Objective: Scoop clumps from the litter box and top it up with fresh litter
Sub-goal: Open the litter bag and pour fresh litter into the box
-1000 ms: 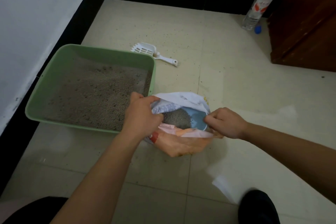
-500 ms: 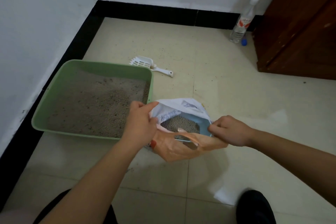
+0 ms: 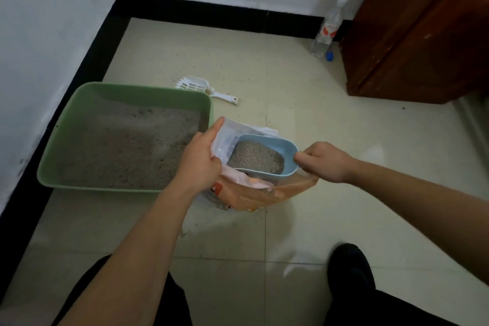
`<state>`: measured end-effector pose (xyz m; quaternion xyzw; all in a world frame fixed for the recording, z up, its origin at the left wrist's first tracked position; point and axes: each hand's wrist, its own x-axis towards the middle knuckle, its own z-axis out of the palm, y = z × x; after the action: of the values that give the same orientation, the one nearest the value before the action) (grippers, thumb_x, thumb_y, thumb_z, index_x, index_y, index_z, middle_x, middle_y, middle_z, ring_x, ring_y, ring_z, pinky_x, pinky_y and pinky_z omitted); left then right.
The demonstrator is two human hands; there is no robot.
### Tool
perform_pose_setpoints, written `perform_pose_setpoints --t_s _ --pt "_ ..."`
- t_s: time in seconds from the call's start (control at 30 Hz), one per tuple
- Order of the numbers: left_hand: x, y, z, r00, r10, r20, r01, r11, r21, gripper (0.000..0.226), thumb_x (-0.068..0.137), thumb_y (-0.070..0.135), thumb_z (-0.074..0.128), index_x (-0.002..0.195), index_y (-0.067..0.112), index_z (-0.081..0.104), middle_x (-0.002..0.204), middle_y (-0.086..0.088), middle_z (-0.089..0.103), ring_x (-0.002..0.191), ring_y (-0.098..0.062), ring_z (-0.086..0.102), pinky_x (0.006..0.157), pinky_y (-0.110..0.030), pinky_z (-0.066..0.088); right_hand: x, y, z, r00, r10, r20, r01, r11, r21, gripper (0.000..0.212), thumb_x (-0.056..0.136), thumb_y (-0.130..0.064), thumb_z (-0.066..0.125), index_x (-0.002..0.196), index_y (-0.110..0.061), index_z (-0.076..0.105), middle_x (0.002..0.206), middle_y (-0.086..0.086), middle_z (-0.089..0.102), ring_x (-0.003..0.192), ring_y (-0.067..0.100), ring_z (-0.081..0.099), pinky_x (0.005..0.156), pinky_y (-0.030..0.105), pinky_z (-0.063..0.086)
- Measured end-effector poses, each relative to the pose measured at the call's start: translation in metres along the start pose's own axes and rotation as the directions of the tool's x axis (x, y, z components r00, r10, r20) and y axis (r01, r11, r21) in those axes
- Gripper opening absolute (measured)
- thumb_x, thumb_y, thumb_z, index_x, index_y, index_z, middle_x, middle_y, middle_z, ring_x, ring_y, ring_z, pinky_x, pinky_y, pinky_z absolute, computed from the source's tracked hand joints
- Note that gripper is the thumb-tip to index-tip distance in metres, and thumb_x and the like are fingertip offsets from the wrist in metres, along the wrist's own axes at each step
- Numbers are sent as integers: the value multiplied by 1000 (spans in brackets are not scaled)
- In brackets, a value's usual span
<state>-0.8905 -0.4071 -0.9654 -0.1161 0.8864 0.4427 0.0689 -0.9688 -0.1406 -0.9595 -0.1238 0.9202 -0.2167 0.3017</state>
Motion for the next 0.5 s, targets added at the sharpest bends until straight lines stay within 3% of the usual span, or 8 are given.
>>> perform_pose_setpoints --t_s 0.07,0.17,0.2,0.37,0.5 --pt "-2 -5 -6 1000 -17 18 18 997 -79 86 86 -13 45 151 39 26 148 -8 41 106 -40 57 66 -21 42 -12 -7 5 1000 29 -11 -28 999 38 45 89 -34 49 50 -16 38 47 -6 41 48 12 36 55 30 35" --pt "-2 -14 -10 995 -87 50 95 979 -180 85 85 -14 45 150 39 28 152 -5 39 97 -38 63 45 -11 37 -32 -9 10 998 66 0 -66 992 107 41 88 -31 49 52 -17 35 48 -6 37 49 12 32 55 30 32" --pt "-1 -18 -9 992 -112 61 122 967 -224 85 85 -14 46 151 37 28 152 -6 39 103 -38 62 44 -10 37 -38 -9 10 997 71 -15 -69 988 135 41 87 -32 49 52 -17 35 49 -5 36 50 14 31 56 31 32" --pt "7 -31 -1 952 -259 165 306 840 -448 85 85 -15 52 152 31 27 154 -12 34 128 -21 50 66 -21 49 -52 -18 5 995 64 -77 -43 968 248 36 79 -39 44 51 -16 36 51 -1 38 53 18 32 57 33 32" --pt "7 -33 0 933 -300 199 360 788 -499 84 85 -16 52 152 30 28 153 -14 36 126 -22 50 68 -24 51 -50 -31 3 992 42 -123 -4 955 296 41 90 -28 46 52 -15 38 51 -1 38 54 17 31 57 32 30"
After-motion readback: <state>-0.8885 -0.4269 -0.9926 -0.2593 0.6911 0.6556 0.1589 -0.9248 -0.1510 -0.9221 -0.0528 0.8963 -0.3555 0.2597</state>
